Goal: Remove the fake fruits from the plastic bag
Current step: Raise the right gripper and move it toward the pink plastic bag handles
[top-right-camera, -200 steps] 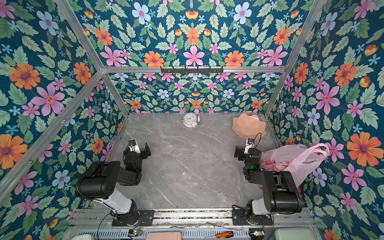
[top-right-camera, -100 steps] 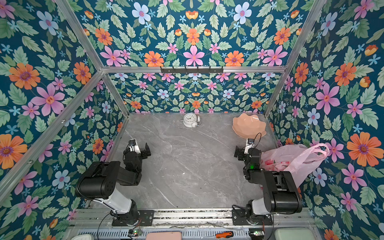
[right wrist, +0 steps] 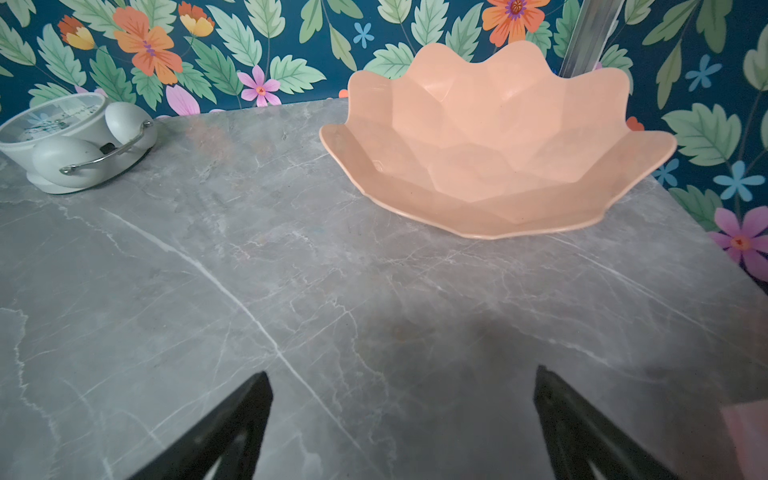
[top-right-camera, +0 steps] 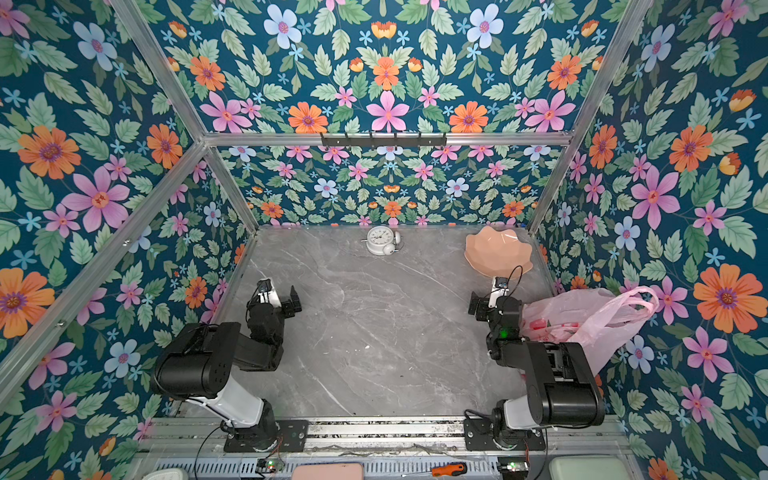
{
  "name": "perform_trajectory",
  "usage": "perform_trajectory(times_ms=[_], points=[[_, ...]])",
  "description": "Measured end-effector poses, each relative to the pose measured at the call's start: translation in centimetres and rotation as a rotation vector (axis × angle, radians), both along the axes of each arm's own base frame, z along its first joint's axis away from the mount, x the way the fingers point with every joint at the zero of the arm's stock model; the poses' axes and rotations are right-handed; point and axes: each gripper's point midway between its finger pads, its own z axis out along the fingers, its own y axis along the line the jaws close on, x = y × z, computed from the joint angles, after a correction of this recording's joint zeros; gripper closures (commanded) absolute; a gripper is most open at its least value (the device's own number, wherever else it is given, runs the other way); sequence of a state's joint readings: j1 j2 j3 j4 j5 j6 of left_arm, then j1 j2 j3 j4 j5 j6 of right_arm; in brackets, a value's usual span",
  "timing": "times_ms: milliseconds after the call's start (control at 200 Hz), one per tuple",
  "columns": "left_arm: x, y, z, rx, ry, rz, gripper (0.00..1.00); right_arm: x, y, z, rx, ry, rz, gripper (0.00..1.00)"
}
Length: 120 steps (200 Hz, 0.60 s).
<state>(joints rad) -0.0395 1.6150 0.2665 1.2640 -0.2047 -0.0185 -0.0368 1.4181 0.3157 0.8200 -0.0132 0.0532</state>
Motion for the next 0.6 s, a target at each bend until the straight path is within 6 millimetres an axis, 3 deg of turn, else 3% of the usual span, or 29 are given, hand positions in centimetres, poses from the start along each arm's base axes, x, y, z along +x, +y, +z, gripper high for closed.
perform_trajectory(times_ms=[100,170,270,425,545,600], points=[[-0.7,-0.3,1.2,-0.001,-0.030,-0.019,0.00,-0.4,0.6,2.2,-0.002,-0.054,0.028,0.01],[-1.2,-0.2,3.1,-0.002,-0.067,-0.009,0.00,-1.0,1.4,4.5,-0.010,-0.096,0.052,0.01],[-1.5,0.3,6.5,-0.020,-0.129,0.024,0.00,-1.7,2.9,9.4,-0.009,-0.181,0.099,0.01],[-2.3,0.6,10.2,-0.098,-0.166,0.051,0.00,-4.0,4.7,17.5,0.096,-0.258,0.140,0.01],[-3.4,1.1,13.1,-0.240,-0.200,0.096,0.00,-6.3,4.1,23.3,0.245,-0.244,0.076,0.01],[-3.9,1.4,14.0,-0.309,-0.210,0.117,0.00,-7.4,3.8,24.9,0.300,-0.217,0.042,0.01]])
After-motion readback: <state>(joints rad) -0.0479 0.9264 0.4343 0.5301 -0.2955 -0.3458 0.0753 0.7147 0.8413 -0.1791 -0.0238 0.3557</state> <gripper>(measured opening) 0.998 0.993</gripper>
